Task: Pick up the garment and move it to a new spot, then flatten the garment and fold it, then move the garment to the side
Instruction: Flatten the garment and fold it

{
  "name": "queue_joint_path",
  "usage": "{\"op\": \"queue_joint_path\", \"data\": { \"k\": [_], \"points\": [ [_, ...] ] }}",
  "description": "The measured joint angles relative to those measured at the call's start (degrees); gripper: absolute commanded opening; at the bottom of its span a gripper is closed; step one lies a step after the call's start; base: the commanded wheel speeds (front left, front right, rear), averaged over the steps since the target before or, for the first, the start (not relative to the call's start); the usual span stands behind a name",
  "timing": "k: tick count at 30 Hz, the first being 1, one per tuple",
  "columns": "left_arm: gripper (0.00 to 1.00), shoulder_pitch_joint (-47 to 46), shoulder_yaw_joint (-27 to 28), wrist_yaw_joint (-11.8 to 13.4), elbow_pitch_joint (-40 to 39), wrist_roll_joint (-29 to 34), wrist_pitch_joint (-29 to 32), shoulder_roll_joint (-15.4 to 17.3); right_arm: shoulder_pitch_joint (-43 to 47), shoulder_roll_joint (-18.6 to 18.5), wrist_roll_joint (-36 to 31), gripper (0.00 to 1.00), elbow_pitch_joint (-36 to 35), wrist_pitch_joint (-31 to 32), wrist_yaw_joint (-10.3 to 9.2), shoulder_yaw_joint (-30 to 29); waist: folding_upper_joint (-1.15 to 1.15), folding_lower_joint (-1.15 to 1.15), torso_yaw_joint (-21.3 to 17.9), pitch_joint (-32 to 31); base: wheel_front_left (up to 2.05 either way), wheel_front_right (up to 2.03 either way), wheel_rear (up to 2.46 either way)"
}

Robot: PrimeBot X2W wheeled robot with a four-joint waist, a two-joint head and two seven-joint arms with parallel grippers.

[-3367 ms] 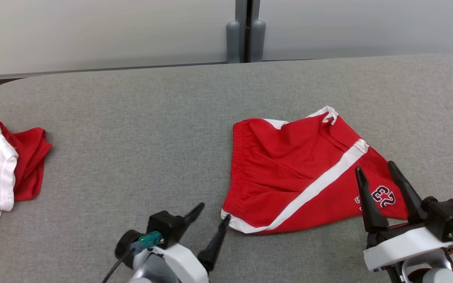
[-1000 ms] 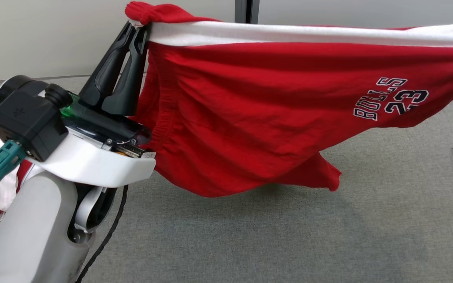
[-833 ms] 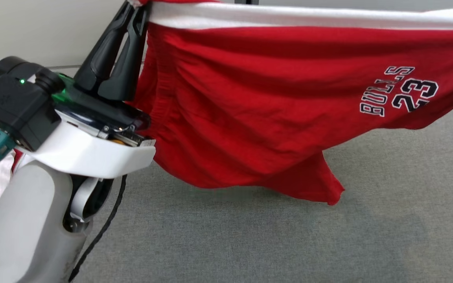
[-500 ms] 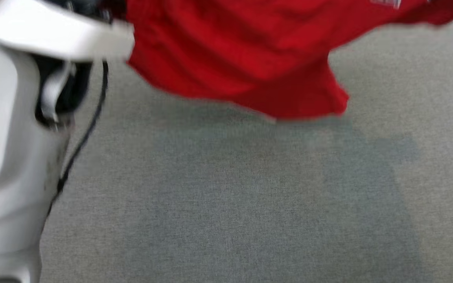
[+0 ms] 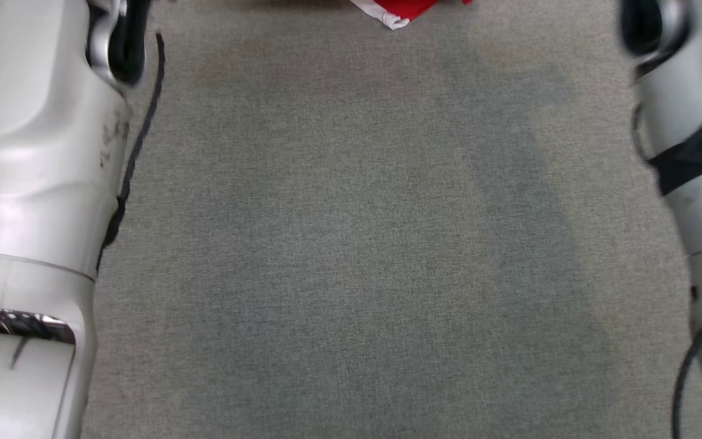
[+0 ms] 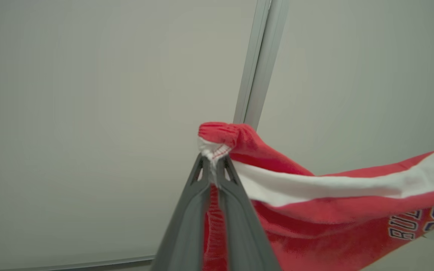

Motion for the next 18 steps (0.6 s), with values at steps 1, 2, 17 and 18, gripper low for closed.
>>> {"op": "queue_joint_path", "data": {
  "k": [1, 2, 17, 18],
  "points": [
    [0.00, 0.44, 0.24, -0.15, 2.80, -0.69, -0.01, -0.24, -0.01, 0.89, 0.49, 0.00, 2.52, -0.21, 0.00, 1.09, 0.00, 0.00, -0.16, 0.19, 0.00, 0.00, 0.00],
    [0.00, 1.04, 0.51, -0.27, 5.34, -1.41, -0.29, -0.49, 0.03, 1.63, 1.31, 0.00, 4.87, -0.48, 0.01, 1.71, 0.00, 0.00, -0.31, 0.41, 0.00, 0.00, 0.00],
    [0.00, 12.88, 1.11, -2.71, 15.34, -5.24, -2.04, -3.13, 14.23, 3.19, 12.24, 0.00, 8.66, -4.17, 0.00, 12.23, 0.00, 0.00, 0.40, 1.25, 0.00, 0.00, 0.00],
    [0.00, 14.64, 1.71, -2.72, 13.92, -5.46, -2.10, -3.07, 16.27, 2.36, 12.25, 0.00, 6.26, -4.24, 0.01, 12.25, 0.00, 0.00, 0.46, 0.79, 0.00, 0.00, 0.00]
  ]
}}
